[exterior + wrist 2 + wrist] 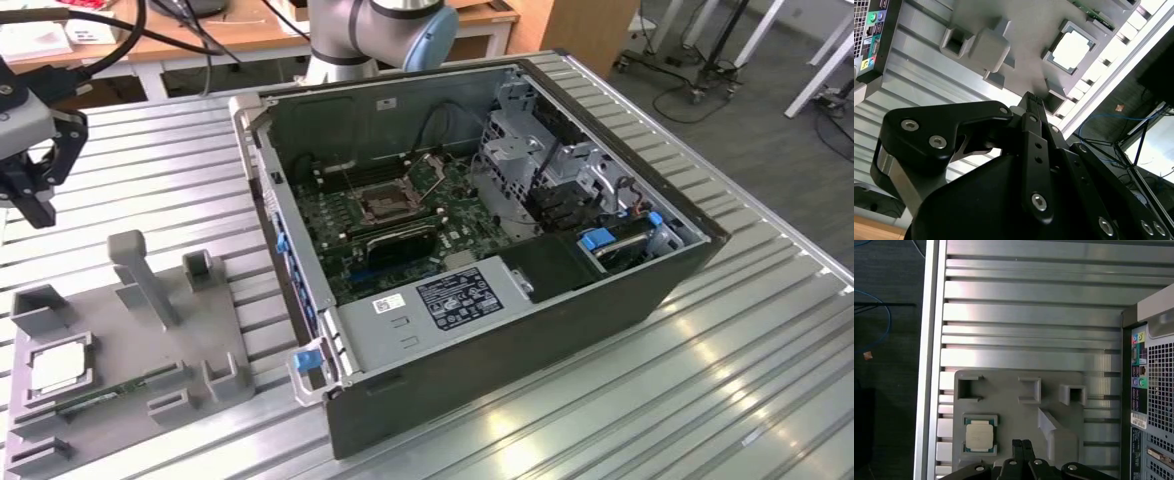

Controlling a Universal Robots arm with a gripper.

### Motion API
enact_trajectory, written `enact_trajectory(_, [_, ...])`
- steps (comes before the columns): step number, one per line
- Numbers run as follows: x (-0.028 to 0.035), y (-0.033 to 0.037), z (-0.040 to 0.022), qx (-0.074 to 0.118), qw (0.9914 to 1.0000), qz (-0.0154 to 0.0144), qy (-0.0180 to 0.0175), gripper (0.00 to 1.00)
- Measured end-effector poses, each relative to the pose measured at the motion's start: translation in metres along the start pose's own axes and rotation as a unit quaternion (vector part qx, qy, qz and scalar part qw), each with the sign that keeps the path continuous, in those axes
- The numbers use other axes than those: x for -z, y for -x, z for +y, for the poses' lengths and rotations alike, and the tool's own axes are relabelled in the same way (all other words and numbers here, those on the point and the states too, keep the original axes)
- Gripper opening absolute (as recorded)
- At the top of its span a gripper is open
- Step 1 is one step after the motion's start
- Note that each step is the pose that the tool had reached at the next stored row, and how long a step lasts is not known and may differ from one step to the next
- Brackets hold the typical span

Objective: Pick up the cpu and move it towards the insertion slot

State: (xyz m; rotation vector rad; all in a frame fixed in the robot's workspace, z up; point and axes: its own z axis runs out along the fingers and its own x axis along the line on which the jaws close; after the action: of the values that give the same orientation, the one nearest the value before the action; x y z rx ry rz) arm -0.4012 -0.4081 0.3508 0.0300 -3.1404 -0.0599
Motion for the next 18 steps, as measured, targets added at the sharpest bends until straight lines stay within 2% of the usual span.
enact_trajectory(14, [-0.0005, -0.0089, 0.0001, 0.0, 1.0, -0.0001, 0.0, 0.11])
enact_trajectory(18, [-0.0006, -0.0091, 0.0002, 0.0, 1.0, -0.0001, 0.0, 0.11])
